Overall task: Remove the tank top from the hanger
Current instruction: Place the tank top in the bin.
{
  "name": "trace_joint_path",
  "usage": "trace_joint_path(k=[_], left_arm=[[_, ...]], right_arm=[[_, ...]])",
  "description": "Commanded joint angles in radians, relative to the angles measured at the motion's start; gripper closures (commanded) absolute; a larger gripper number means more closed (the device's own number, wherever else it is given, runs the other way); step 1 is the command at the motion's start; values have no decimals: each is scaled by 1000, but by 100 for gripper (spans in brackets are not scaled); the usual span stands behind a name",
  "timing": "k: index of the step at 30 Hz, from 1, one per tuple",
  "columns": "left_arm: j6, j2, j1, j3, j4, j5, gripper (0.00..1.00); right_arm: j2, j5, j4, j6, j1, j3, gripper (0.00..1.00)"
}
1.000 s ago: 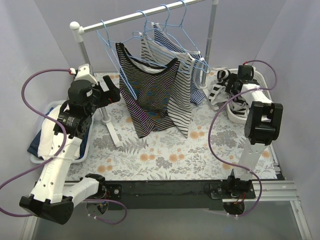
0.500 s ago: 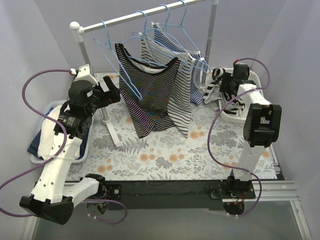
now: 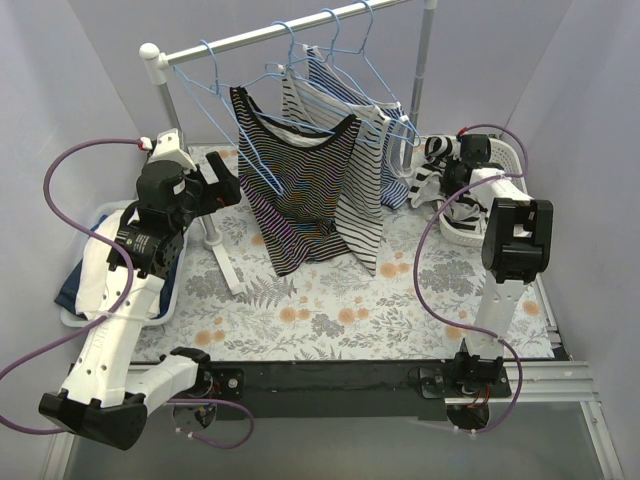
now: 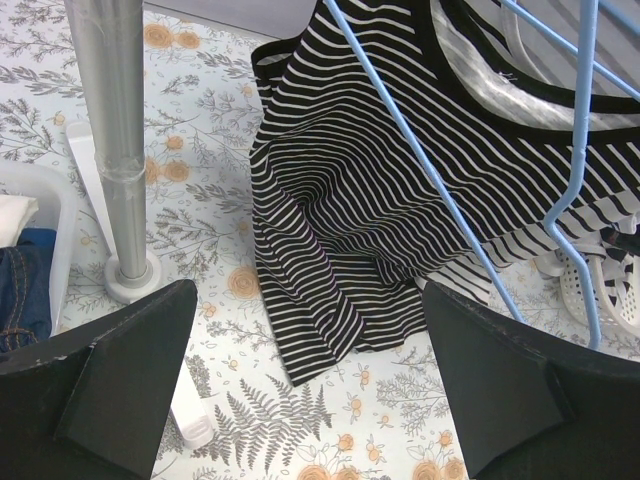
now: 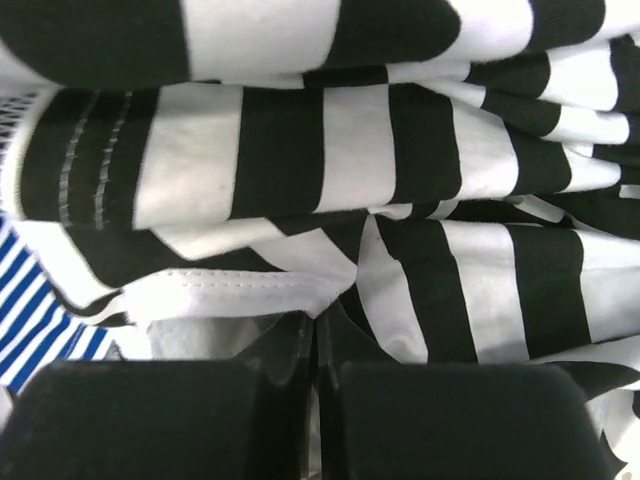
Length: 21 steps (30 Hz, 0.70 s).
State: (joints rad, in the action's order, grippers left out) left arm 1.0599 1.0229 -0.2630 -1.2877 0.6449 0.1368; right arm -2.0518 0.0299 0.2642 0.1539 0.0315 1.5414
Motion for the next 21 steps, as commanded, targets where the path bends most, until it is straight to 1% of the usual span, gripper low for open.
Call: trace_joint_path(k=[1, 3, 7, 9, 11, 14, 18, 21], left_arm=[[-5, -26, 4, 4, -2, -9, 2], [-6, -27, 4, 7, -1, -6, 2], [-6, -24, 4, 10, -2, -3, 2], [-6, -23, 4, 13, -5, 0, 2], [-6, -23, 4, 11, -8, 1, 2], [-6, -21, 4, 10, -5, 10, 2], [-12, -20, 4, 5, -1, 17, 2], [-12, -21, 4, 7, -5, 15, 2]], right_arm=[[27, 44, 0, 12, 4, 43, 99], [68, 94, -45, 36, 4, 25, 99], [233, 192, -184, 73, 4, -70, 99], [240, 250, -209, 122, 14, -81, 99], [248, 326, -218, 150, 11, -127, 99], [283, 413, -330, 183, 13, -232, 99], [285, 424, -353, 251, 79, -265, 99], [298, 369, -402, 314, 145, -311, 99]])
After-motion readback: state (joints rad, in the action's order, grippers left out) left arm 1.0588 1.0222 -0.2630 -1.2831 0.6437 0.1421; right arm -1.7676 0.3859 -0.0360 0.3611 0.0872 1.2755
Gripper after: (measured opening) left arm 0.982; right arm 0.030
